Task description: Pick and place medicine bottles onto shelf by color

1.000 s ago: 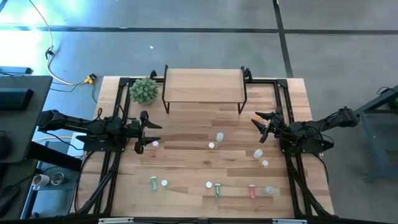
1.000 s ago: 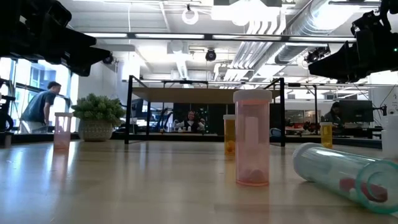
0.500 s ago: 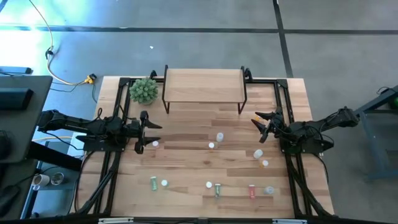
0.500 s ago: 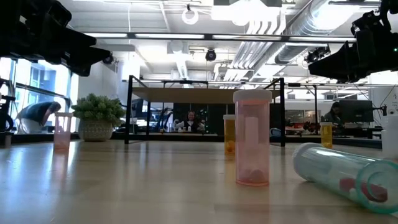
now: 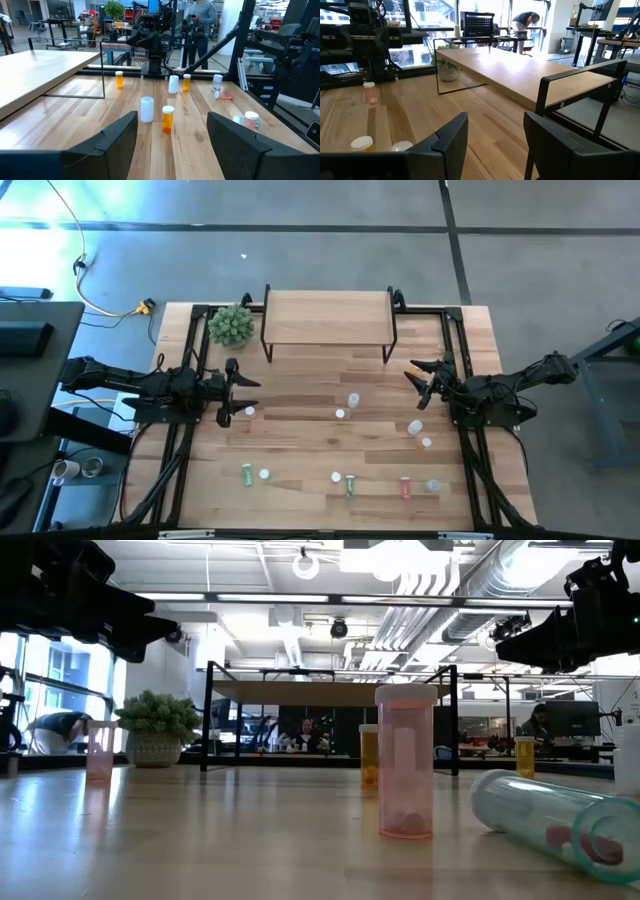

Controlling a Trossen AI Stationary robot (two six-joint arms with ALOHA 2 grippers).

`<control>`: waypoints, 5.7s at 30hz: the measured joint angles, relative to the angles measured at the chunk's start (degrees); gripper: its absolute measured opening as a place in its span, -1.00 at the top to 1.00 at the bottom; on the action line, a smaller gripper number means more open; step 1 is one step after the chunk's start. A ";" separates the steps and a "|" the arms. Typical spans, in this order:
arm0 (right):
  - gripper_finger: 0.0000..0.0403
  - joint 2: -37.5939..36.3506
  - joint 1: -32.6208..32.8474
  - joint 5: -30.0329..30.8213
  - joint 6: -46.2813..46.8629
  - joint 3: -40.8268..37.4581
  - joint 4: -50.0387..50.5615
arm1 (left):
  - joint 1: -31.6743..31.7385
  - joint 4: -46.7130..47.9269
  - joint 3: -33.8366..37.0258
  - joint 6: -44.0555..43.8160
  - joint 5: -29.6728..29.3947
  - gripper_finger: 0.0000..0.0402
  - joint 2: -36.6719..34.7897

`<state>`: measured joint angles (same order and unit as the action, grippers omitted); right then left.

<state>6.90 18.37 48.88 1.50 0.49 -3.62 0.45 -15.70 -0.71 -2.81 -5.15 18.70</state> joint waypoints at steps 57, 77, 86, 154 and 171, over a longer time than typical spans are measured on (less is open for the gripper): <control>0.09 0.02 0.00 0.00 0.00 0.00 0.02 | -0.09 27.68 -17.96 -16.97 -4.14 -0.14 3.30; 0.09 0.01 0.00 0.00 0.00 -0.01 0.01 | -6.04 51.52 -27.18 -26.08 -4.75 -0.14 19.65; 0.09 0.02 0.00 0.00 0.00 -0.02 0.02 | -11.65 53.72 -27.17 -30.62 -11.25 -0.14 22.08; 0.09 0.01 0.00 0.00 0.00 -0.01 0.02 | -13.02 47.12 -29.06 -36.71 -13.85 0.44 43.31; 0.09 0.00 0.00 0.01 0.00 0.00 0.00 | 7.65 53.20 -48.60 -13.29 -13.66 0.45 43.28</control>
<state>6.90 18.37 48.90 1.50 0.49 -3.61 8.10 37.49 -49.31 -16.10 -18.81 61.98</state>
